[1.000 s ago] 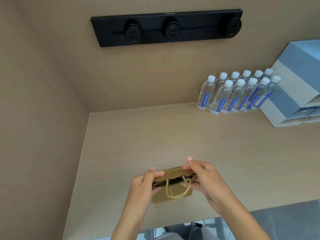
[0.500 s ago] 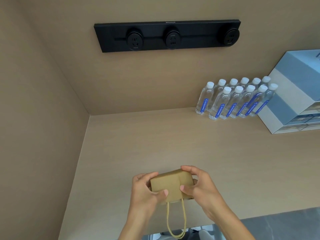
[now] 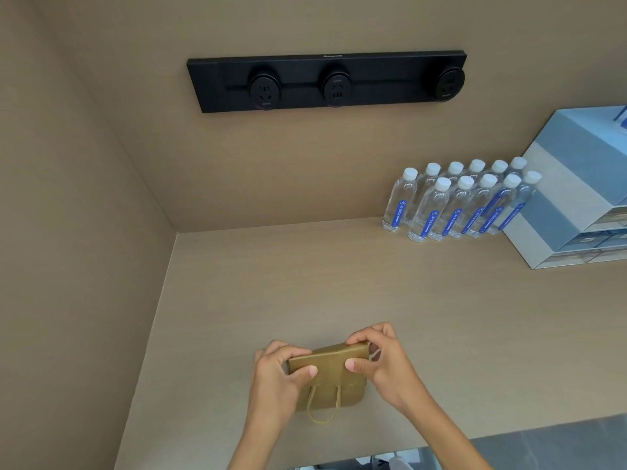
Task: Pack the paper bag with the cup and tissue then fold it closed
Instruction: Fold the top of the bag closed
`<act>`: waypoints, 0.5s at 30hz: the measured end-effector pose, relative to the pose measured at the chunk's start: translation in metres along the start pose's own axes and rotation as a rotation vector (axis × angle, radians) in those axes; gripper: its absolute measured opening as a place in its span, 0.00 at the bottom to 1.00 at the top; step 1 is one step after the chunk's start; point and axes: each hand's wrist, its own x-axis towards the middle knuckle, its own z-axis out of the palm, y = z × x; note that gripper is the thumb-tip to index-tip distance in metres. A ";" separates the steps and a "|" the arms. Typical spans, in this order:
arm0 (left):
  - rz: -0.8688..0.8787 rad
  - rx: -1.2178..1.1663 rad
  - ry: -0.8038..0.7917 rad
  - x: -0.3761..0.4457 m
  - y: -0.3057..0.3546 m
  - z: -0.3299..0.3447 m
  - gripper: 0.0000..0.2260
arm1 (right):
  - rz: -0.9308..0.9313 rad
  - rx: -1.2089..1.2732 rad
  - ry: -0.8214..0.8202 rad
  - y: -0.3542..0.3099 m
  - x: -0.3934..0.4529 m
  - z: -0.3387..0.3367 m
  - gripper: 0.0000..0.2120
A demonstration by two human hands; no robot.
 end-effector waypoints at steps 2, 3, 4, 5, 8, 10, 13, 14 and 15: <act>-0.037 -0.056 -0.004 0.000 -0.002 0.000 0.09 | -0.034 0.011 -0.009 0.002 0.001 -0.001 0.14; -0.059 -0.093 -0.007 0.001 -0.004 0.000 0.09 | -0.042 -0.006 -0.031 0.003 0.001 -0.001 0.14; -0.074 -0.120 -0.011 0.001 -0.006 0.000 0.09 | -0.044 -0.030 -0.049 0.004 0.001 0.000 0.14; -0.076 -0.133 -0.017 0.001 -0.007 0.000 0.09 | -0.045 -0.041 -0.050 0.005 0.001 0.001 0.15; -0.055 -0.127 -0.018 0.001 -0.011 0.005 0.07 | -0.056 0.017 0.026 0.009 0.002 0.004 0.13; -0.058 -0.127 -0.003 0.002 -0.013 0.007 0.05 | -0.052 0.067 0.061 0.009 0.004 0.005 0.12; -0.055 -0.160 -0.002 0.003 -0.016 0.008 0.04 | -0.052 0.114 0.079 0.012 0.004 0.005 0.13; -0.051 -0.170 -0.002 0.003 -0.018 0.008 0.04 | -0.052 0.131 0.094 0.015 0.003 0.005 0.13; -0.044 -0.178 -0.003 0.003 -0.019 0.008 0.04 | -0.052 0.154 0.112 0.017 0.002 0.005 0.13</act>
